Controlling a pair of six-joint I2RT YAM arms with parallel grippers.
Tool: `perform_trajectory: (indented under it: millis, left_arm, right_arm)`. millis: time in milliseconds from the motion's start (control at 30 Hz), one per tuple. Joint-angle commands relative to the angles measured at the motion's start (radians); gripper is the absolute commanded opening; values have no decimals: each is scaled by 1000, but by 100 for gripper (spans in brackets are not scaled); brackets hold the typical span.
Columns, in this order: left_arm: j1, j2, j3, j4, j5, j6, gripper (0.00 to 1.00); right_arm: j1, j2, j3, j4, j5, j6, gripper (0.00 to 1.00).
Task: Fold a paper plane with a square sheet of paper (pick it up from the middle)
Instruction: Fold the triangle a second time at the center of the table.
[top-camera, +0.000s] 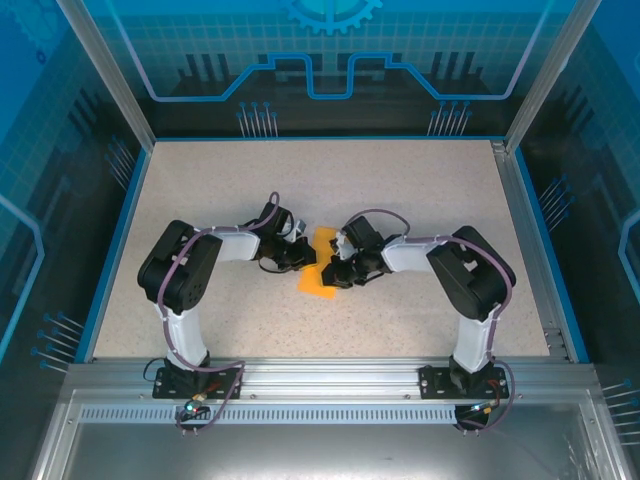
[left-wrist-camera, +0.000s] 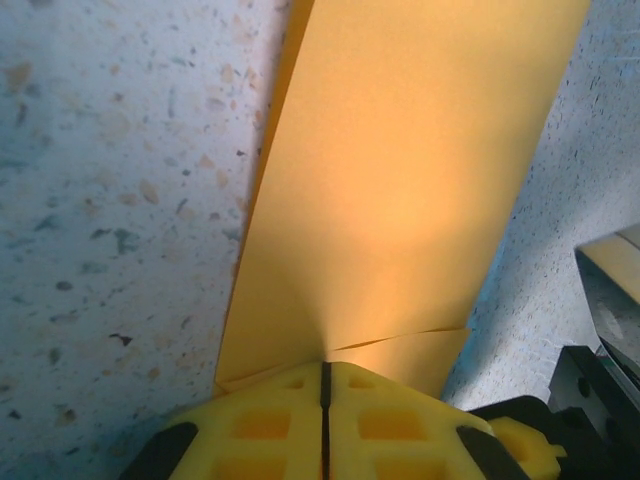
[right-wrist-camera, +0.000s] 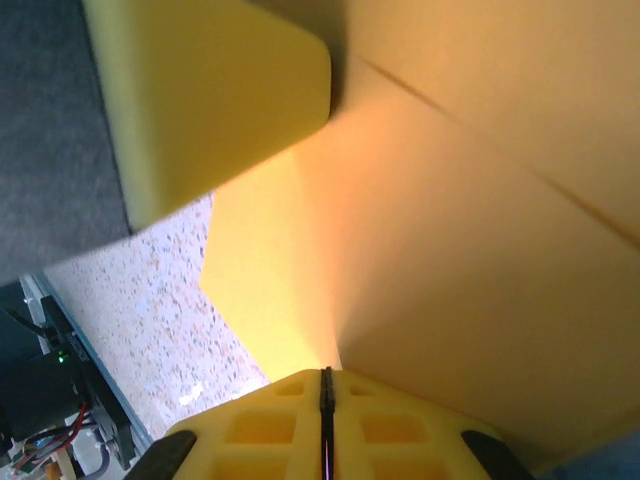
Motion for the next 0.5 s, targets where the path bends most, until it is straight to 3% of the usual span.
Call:
perform_trajectory:
  millis: [0, 467]
  left_arm:
    - [-13, 35, -9, -58, -74, 4, 8]
    - [-12, 36, -3, -69, -77, 5, 8]
  right_arm:
    - [13, -26, -35, -37, -17, -14, 10]
    - [18, -101, -109, -11, -10, -23, 11]
